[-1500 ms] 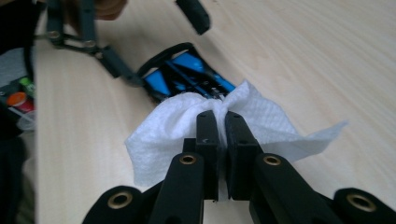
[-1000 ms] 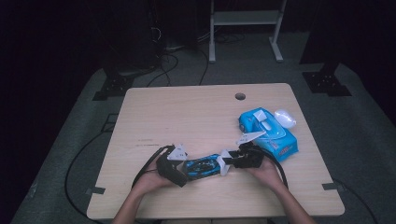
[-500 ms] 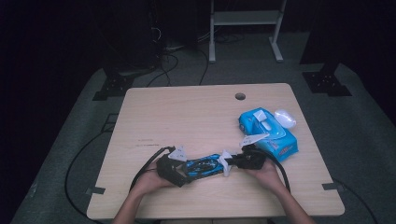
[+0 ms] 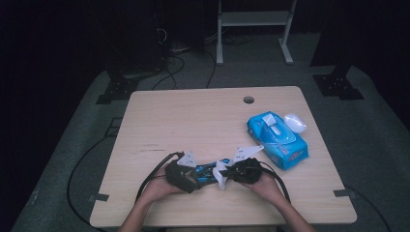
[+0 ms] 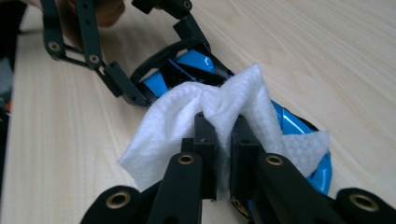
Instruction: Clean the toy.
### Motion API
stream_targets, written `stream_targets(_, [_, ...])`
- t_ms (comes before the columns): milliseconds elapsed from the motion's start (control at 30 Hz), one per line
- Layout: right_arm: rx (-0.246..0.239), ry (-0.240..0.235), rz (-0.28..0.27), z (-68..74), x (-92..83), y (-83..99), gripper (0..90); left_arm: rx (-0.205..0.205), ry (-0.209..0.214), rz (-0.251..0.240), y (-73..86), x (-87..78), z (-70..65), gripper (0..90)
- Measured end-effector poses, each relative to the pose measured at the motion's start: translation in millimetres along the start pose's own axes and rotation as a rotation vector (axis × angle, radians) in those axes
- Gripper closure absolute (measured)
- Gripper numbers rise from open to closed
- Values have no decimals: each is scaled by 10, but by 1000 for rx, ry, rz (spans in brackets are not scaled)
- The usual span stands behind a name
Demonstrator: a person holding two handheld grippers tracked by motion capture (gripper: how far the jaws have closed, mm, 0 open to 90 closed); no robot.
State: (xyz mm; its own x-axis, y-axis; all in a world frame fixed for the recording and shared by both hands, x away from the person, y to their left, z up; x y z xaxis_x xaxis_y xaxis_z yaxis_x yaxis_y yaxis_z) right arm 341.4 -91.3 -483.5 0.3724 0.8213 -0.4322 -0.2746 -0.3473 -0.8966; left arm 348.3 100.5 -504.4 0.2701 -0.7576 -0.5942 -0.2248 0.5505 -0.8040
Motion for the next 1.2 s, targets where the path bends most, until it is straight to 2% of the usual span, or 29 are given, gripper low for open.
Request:
stream_targets(67, [4, 18, 12, -54, -27, 26, 835, 3, -4, -4, 1, 3, -4, 245])
stream_targets(200, [-24, 111, 40, -212, -146, 108, 835, 4, -4, -6, -2, 8, -5, 245])
stream_targets(233, [-25, 120, 44, -233, -160, 122, 835, 4, -5, -6, -1, 8, -6, 245])
stream_targets(300, [4, 121, 33, -251, -171, 139, 835, 4, -10, -4, -3, 9, -11, 245])
stream_targets(367, [-2, 111, 21, -202, -142, 118, 834, 10, -15, -5, -5, 12, -15, 245])
stream_targets(467, [3, 31, -6, -58, -57, 67, 833, 5, -13, -9, 0, 13, -9, 245])
stream_targets(500, [-2, 25, -7, -38, -41, 63, 833, 4, -14, -12, 3, 12, -9, 245])
stream_targets(600, [-7, 41, 7, -75, -60, 66, 833, 10, -20, -13, -1, 18, -18, 246])
stream_targets(667, [-14, 95, 23, -170, -113, 94, 833, 10, -22, -12, -4, 23, -22, 246])
stream_targets(733, [-2, 130, 35, -236, -161, 125, 833, 6, -23, -16, -8, 30, -25, 246])
stream_targets(833, [-7, 135, 23, -192, -146, 122, 831, 15, -26, -14, -9, 34, -24, 246])
stream_targets(900, [24, 76, -8, -115, -96, 92, 829, 9, -26, -17, -6, 33, -24, 246])
stream_targets(967, [6, 67, -7, -64, -52, 74, 829, 12, -28, -13, -1, 23, -21, 246])
stream_targets(1033, [12, 61, -5, -87, -61, 72, 829, 12, -29, -16, 1, 23, -23, 247])
stream_targets(1133, [12, 116, 15, -201, -126, 111, 829, 15, -29, -14, -2, 29, -26, 247])
stream_targets(1200, [35, 131, 18, -250, -156, 135, 829, 17, -28, -13, -4, 31, -26, 247])
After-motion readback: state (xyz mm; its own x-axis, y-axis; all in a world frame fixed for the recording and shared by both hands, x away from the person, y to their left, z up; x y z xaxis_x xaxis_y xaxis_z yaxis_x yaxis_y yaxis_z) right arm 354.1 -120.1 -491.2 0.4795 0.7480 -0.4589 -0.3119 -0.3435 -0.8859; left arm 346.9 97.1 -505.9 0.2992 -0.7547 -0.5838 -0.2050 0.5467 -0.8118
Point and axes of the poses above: each handheld gripper's, and its own axes: x roughly forward along the jaws, y roughly out of its underside, z roughly to its left, the point moved 5 cm from there along x, roughly forward along the jaws, and after that the axes turned 13 degrees about -z, right-handed, at the moved point
